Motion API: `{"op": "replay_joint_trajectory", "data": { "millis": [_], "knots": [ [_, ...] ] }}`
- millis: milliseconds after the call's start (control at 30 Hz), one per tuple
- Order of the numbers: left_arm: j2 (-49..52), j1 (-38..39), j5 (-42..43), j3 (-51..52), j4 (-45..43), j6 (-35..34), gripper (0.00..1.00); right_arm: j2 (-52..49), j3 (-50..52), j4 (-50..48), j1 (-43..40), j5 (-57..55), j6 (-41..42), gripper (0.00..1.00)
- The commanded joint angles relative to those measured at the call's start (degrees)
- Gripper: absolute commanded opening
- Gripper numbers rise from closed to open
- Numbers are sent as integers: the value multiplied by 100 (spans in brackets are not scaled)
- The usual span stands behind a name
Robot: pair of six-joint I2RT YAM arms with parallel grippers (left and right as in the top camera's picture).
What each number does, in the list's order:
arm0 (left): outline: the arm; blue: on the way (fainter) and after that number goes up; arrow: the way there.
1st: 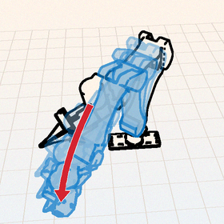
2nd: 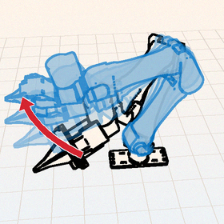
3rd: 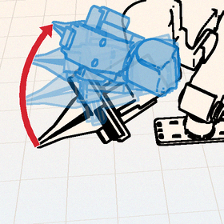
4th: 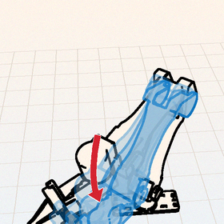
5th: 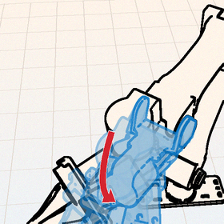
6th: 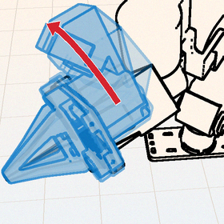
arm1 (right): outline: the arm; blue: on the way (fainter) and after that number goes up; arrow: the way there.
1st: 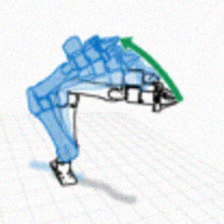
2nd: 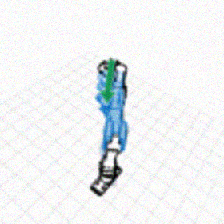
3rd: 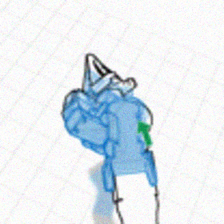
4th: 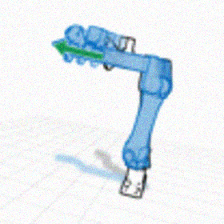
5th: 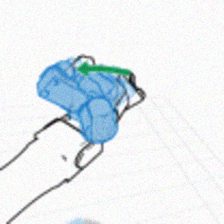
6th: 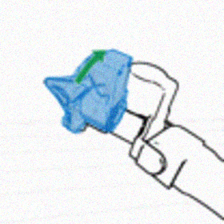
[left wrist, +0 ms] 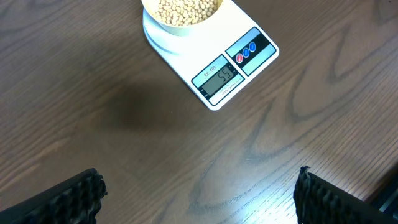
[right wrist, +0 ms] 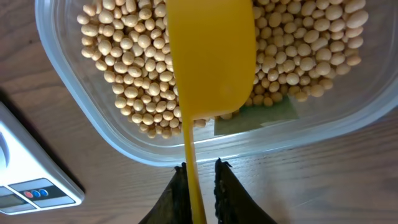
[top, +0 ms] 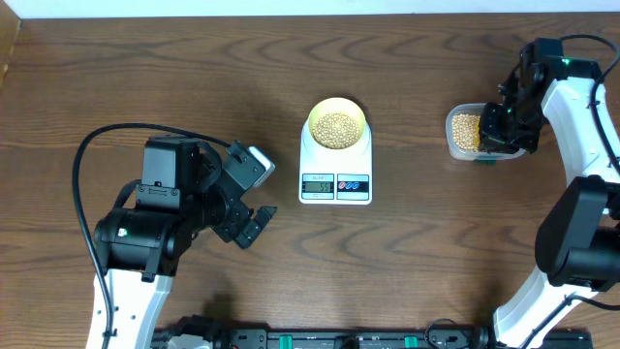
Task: Scoop item into bowl and weigh 50g on scale
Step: 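Return the scoop to the soybean tub and scoop beans, then carry the scoop left over the bowl and pour soybeans in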
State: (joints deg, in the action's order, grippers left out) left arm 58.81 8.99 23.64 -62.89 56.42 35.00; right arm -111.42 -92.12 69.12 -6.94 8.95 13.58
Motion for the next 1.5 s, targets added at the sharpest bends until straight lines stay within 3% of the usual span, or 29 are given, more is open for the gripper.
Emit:
{"op": "replay_joint_trajectory", "data": {
  "millis": [0, 467, 633, 967, 1167, 1467],
  "knots": [
    [2, -31, -13, -109, 9, 101, 99, 7, -11, 4, -26, -46, 223, 11],
    [2, -31, -13, -109, 9, 101, 99, 476, -155, 24, -26, -306, 225, 12],
    [2, -31, -13, -109, 9, 98, 99, 549, -155, 9, -26, -304, 225, 2],
    [2, -31, -13, -109, 9, 98, 99, 557, -155, 9, -24, -302, 216, 1],
    [2, -31, -13, -109, 9, 98, 99, 763, -195, 232, -11, 579, -708, 1],
    [2, -31, -13, -109, 9, 98, 99, 1923, -195, 160, 197, 1419, -2529, 1]
  ]
}}
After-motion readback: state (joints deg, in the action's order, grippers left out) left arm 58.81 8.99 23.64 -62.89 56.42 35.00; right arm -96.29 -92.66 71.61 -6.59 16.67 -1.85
